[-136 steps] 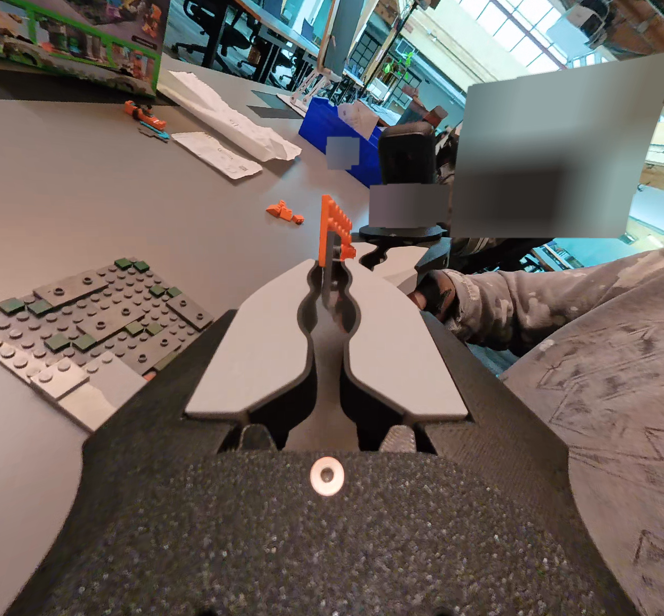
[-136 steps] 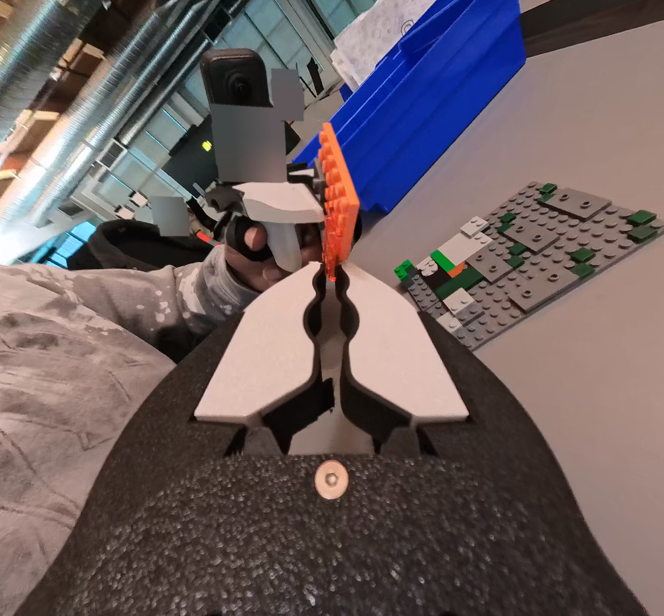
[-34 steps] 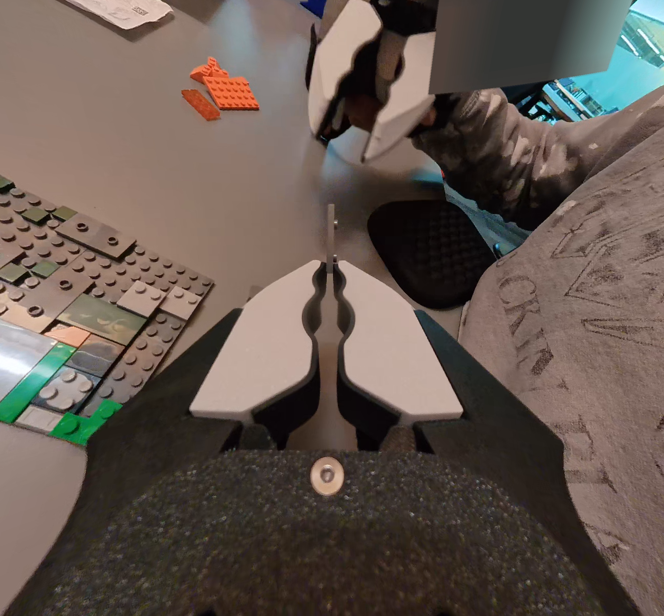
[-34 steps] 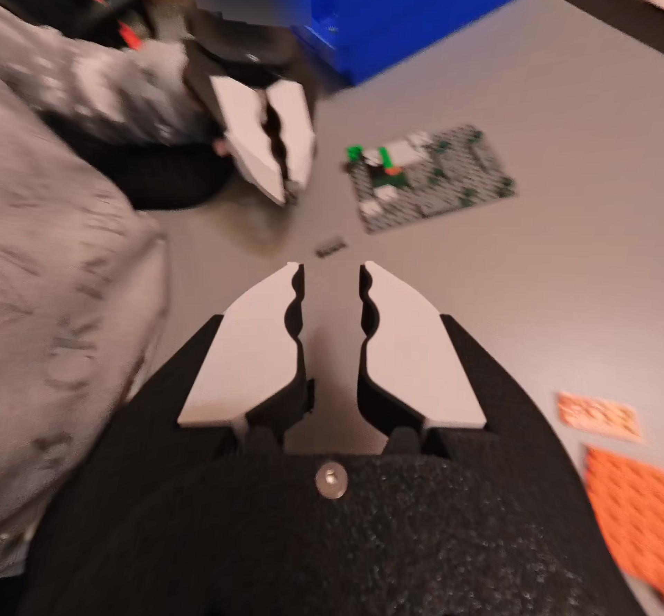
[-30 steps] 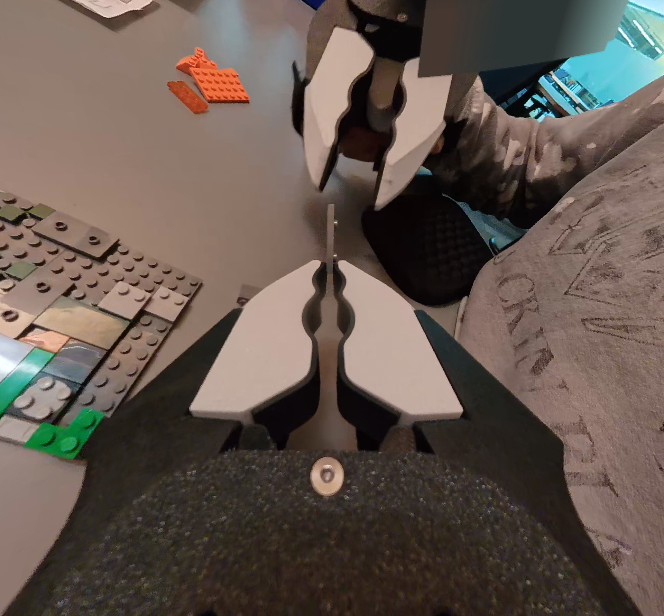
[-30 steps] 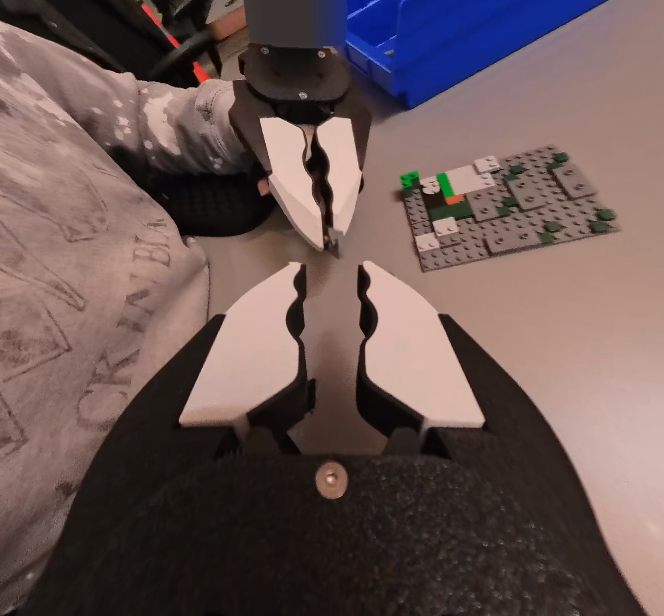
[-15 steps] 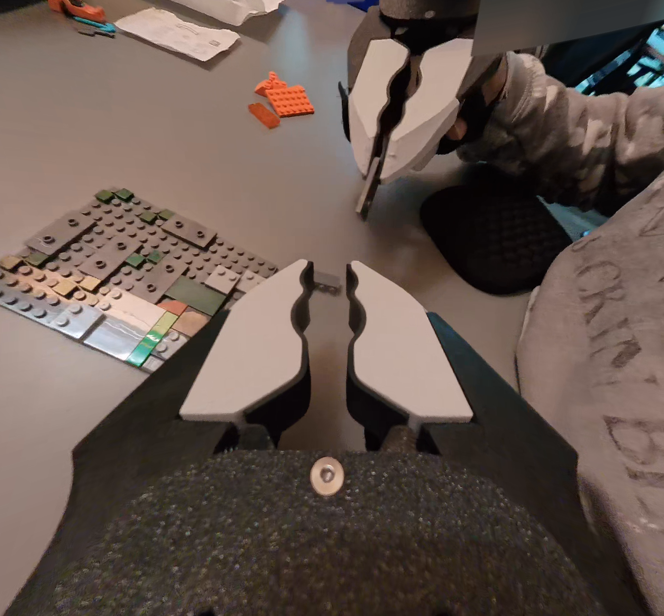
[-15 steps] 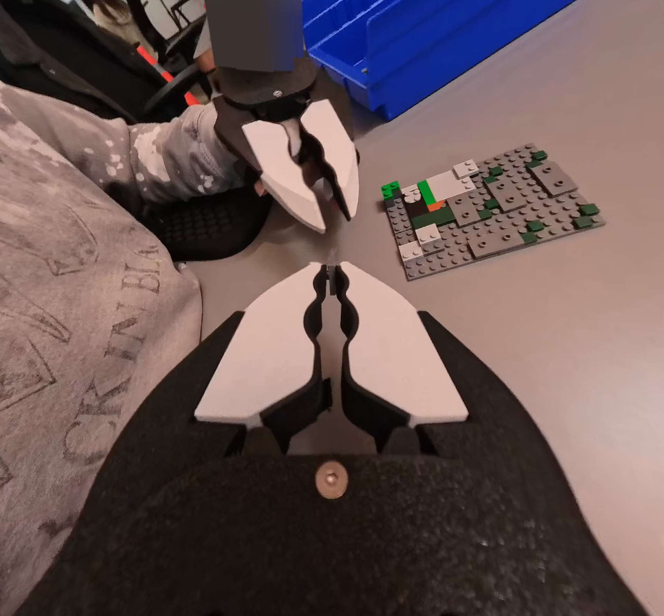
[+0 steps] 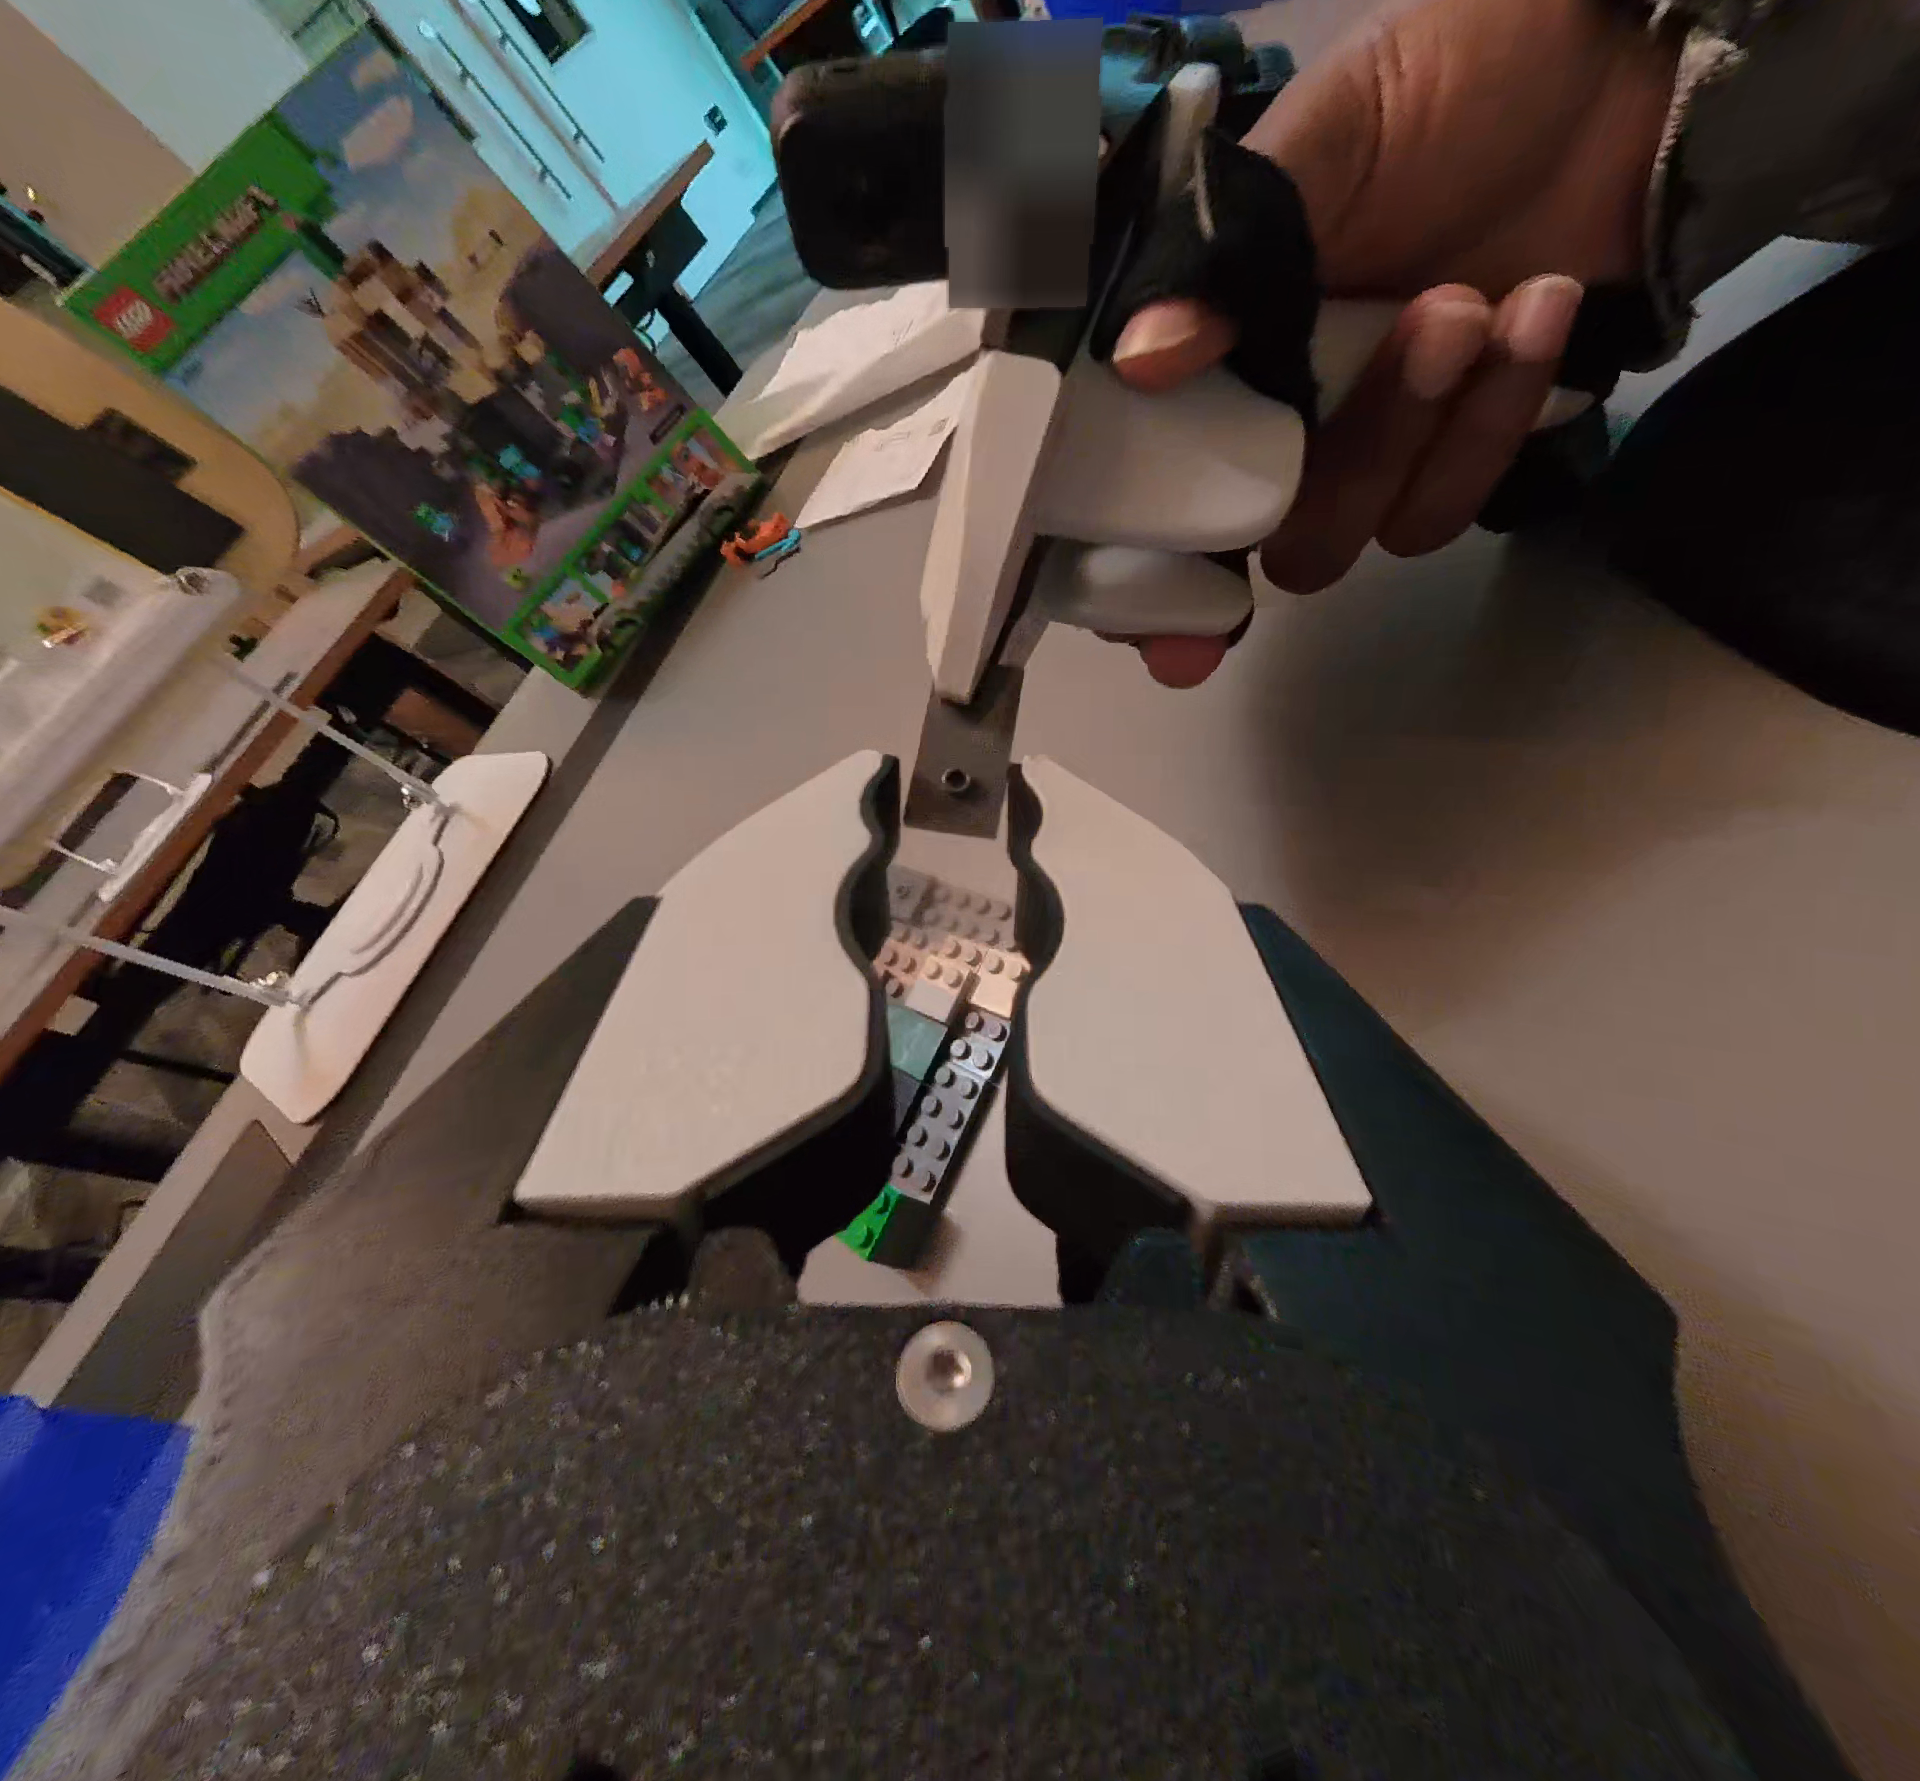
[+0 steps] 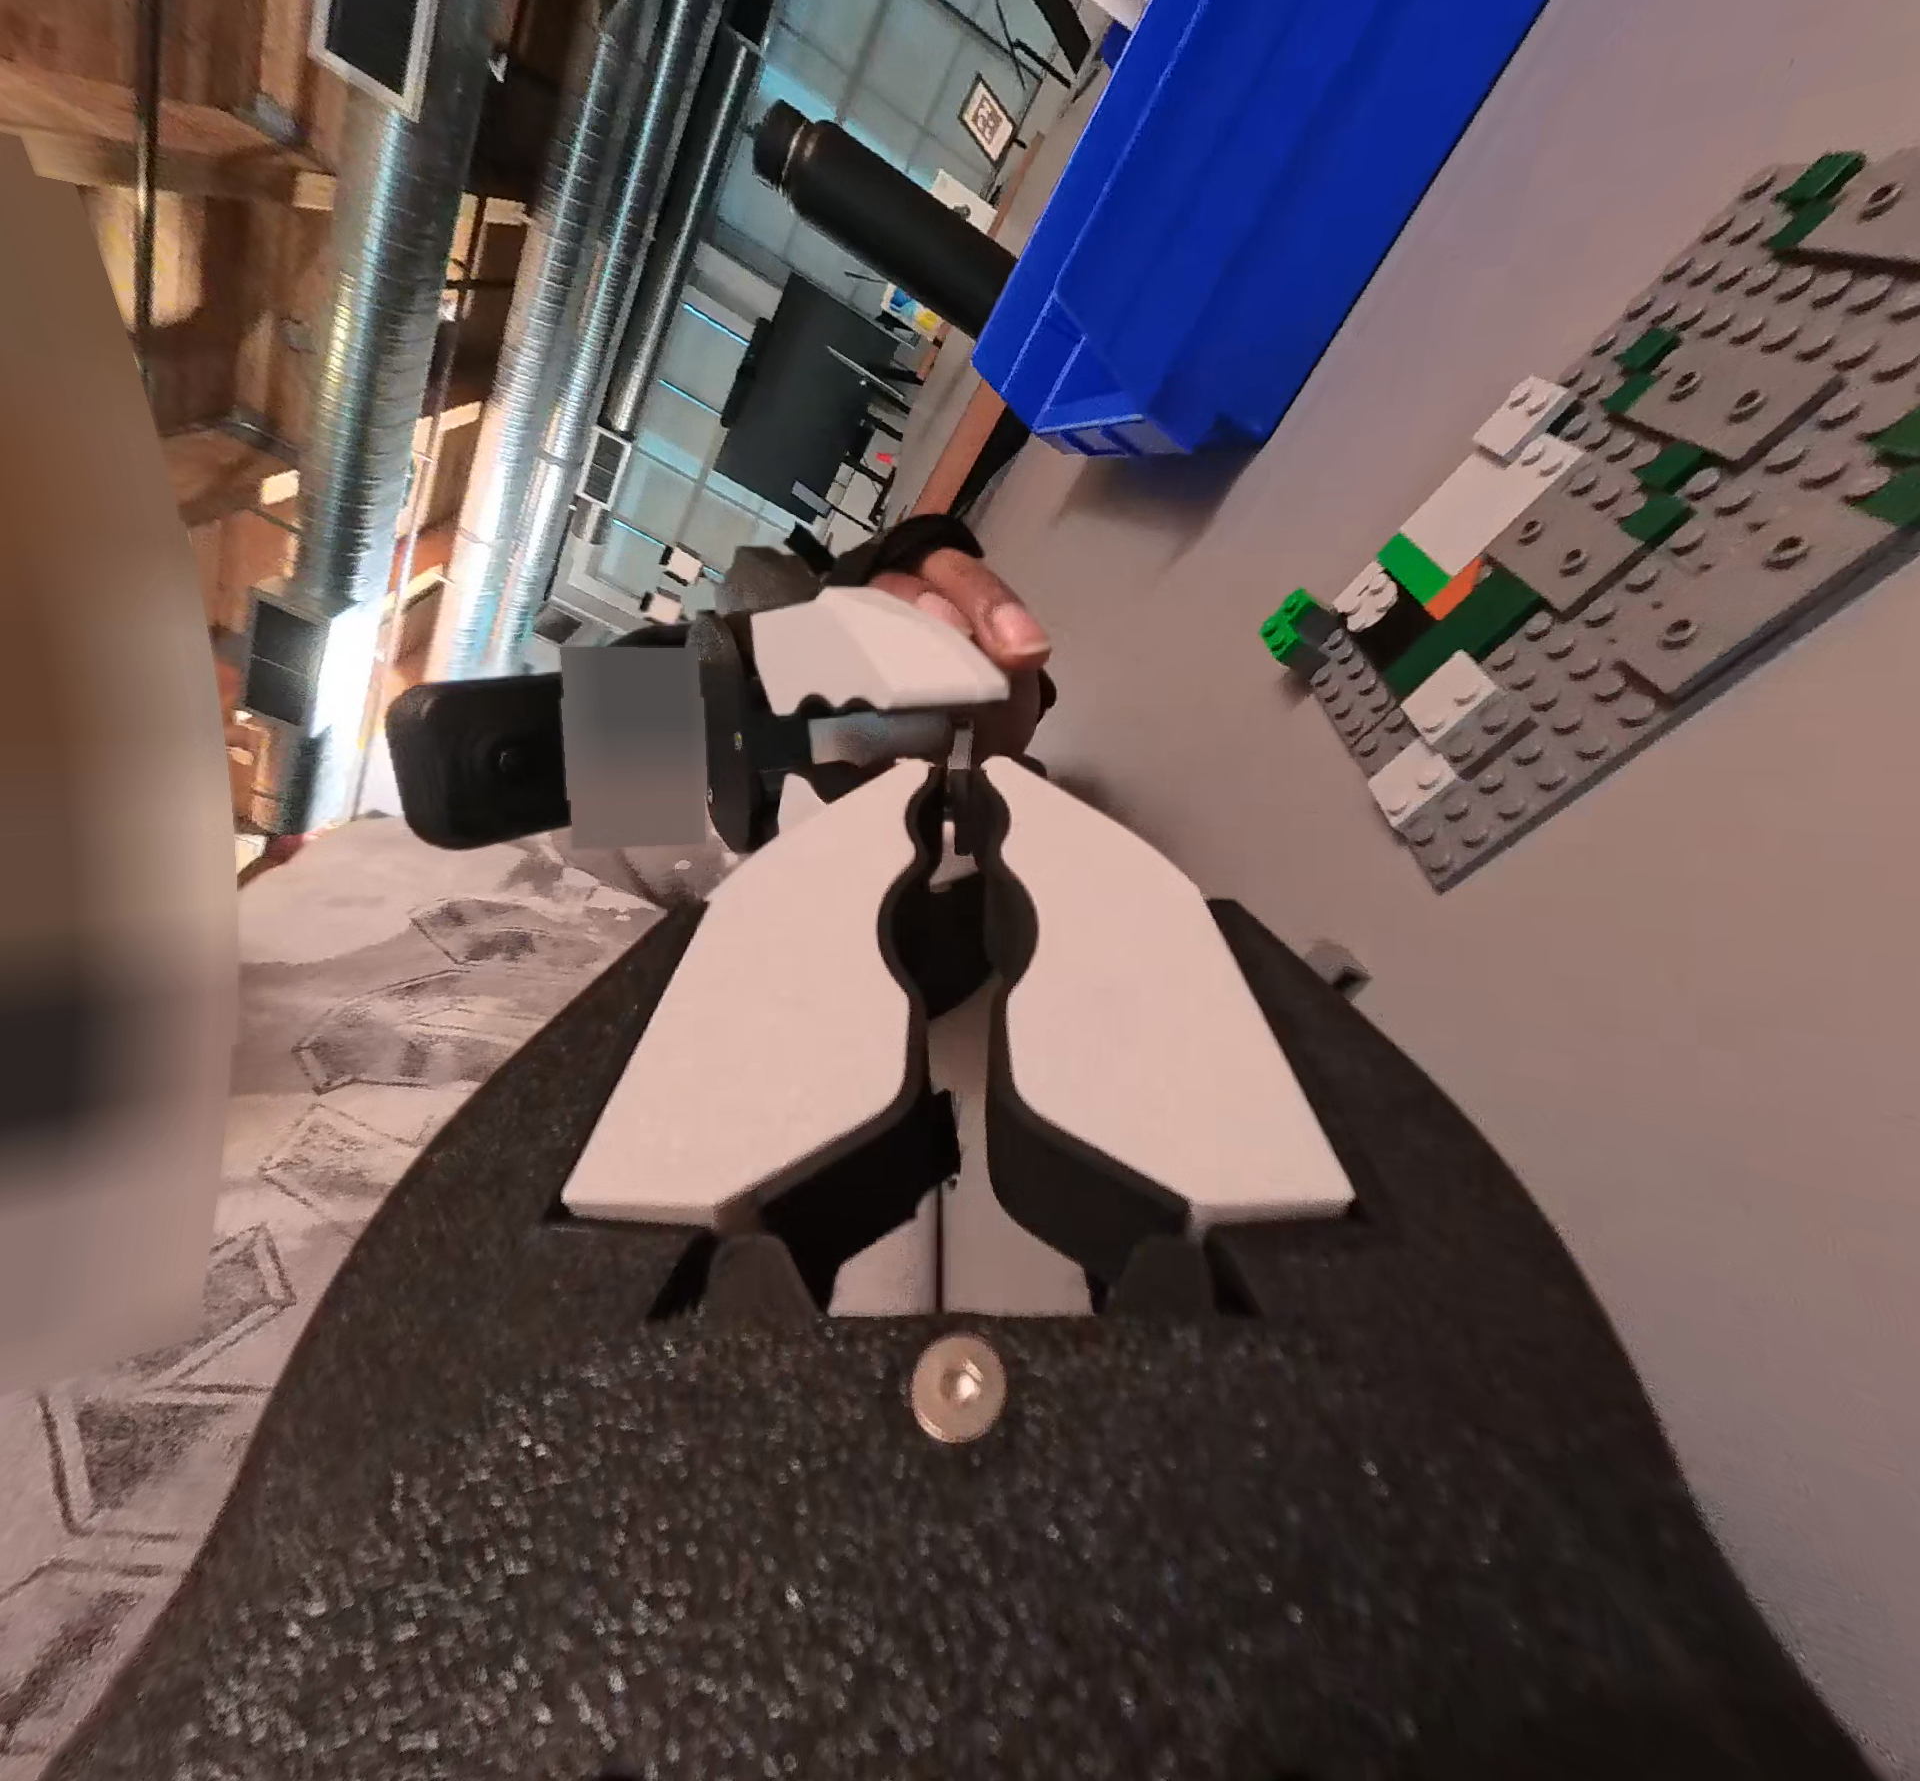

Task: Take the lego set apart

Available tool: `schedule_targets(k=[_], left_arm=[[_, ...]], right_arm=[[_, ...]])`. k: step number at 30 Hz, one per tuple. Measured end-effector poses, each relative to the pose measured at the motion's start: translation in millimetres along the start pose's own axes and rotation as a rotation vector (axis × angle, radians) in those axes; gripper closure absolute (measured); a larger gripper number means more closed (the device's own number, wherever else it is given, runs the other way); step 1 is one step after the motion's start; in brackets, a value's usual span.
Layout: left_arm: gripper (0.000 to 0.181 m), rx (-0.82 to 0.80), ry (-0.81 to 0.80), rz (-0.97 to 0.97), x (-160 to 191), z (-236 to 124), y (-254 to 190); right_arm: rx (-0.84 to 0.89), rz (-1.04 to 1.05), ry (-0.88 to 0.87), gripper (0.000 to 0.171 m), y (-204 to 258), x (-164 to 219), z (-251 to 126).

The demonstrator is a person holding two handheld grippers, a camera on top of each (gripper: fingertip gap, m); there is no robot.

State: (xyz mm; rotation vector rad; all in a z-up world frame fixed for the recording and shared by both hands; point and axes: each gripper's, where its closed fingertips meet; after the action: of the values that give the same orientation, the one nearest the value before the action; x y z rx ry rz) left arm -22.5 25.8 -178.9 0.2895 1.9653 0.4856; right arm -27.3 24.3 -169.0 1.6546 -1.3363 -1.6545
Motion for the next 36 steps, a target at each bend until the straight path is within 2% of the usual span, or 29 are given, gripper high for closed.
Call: schedule_targets(k=[8, 12, 14, 17, 20, 25, 27, 30, 32, 36], left_arm=[[0.164, 0.044, 0.019, -0.002, 1, 2, -7], [0.164, 0.065, 0.012, -0.014, 0, 1, -8], [0.164, 0.087, 0.011, -0.034, 1, 2, -11], [0.164, 0.106, 0.008, -0.074, 2, 4, -13], [0.157, 0.108, 0.011, -0.124, 7, 2, -7], [0.157, 0.086, 0.01, -0.228, 19, -4, 9], [0.157, 0.074, 0.017, -0.256, 24, -5, 15], [0.158, 0.041, 0.057, -0.258, 35, -7, 24], [0.159, 0.033, 0.084, -0.254, 43, -8, 26], [0.159, 0.044, 0.095, -0.262, 48, -7, 26]], right_arm=[[0.003, -0.026, 0.016, 0.167, -2, 5, -2], [0.048, -0.117, 0.053, 0.156, -2, 10, -3], [0.064, -0.162, 0.032, 0.164, -2, 9, -3], [0.108, -0.255, 0.038, 0.167, -3, 10, -6], [0.279, -0.366, -0.02, 0.167, -19, -12, -30], [0.912, -0.599, -0.027, 0.167, -102, -51, -122], [1.07, -0.659, 0.017, 0.167, -125, -50, -148], [1.188, -0.691, 0.065, 0.166, -140, -45, -166], [1.258, -0.694, 0.069, 0.156, -146, -46, -174], [1.239, -0.759, 0.05, 0.143, -127, -53, -160]])
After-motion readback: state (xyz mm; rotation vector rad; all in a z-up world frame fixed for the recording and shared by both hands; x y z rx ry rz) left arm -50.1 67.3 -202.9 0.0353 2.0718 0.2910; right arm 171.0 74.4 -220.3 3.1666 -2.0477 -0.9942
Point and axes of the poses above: each gripper's, where its closed fingertips meet, z out along the fingers, x out of its underside, y = z × x across the jaws, and after that the axes turned 11 degrees about x, right-handed
